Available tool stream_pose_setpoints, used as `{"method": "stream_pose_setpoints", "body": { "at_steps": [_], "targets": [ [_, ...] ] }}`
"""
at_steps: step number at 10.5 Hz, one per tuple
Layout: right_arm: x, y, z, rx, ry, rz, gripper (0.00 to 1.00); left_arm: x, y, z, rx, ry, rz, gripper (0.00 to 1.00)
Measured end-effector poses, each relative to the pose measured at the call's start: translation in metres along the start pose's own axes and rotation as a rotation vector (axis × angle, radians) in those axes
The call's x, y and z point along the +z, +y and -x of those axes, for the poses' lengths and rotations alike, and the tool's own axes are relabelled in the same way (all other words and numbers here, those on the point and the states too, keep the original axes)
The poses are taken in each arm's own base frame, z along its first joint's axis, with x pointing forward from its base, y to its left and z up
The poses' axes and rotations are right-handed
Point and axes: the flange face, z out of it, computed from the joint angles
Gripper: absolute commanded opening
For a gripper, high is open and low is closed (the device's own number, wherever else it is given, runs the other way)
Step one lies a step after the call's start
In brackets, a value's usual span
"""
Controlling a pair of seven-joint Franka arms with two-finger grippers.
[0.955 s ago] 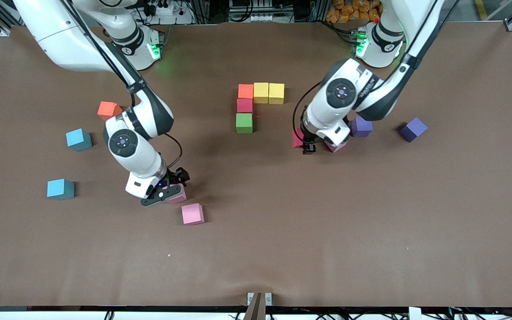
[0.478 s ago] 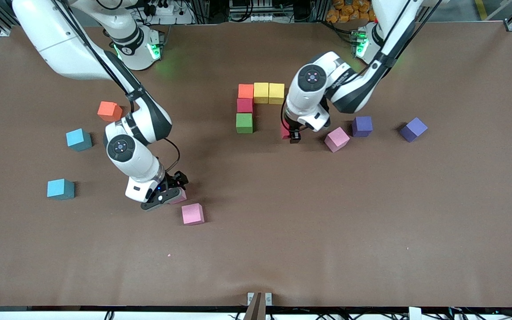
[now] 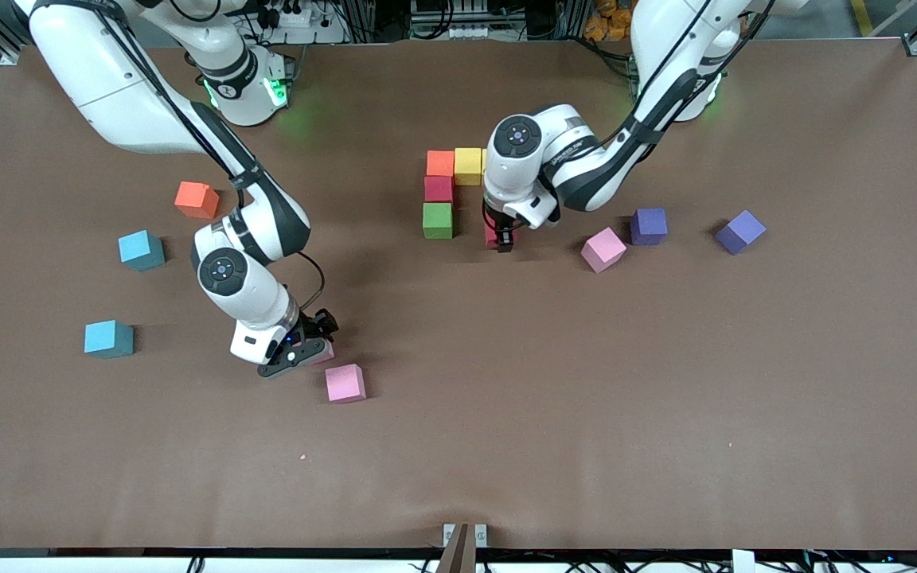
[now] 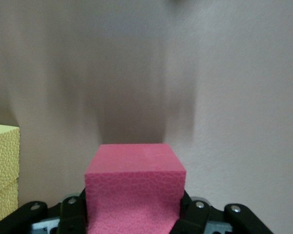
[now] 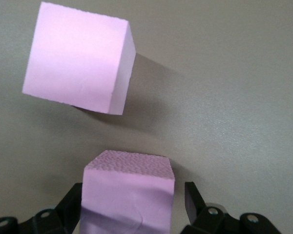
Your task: Arrange 11 blocks into digit 3
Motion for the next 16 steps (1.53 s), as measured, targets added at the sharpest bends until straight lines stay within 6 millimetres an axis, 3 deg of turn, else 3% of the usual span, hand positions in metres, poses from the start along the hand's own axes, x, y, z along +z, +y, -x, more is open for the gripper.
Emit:
{"method": "stream_pose_setpoints", "body": {
  "at_steps": [3, 7, 13, 16],
  "targets": [
    [-0.014, 0.001, -0.001, -0.004, -0.019, 0.017, 0.23, 0.014, -0.012, 0.02, 0.039, -0.001, -0.008, 0.35],
    [-0.068, -0.004, -0.007, 0.004, -0.042, 0.062, 0.21, 0.025, -0.012, 0.034, 0.045, 0.024, 0.02, 0.35],
    [-0.08, -0.086, -0.016, 0.222, -0.015, 0.045, 0.2, 0.028, -0.025, 0.052, 0.058, 0.029, 0.037, 0.35],
    [-0.091, -0.116, -0.016, 0.364, -0.009, 0.039, 0.2, 0.029, -0.03, 0.056, 0.063, 0.029, 0.038, 0.35]
  ]
}}
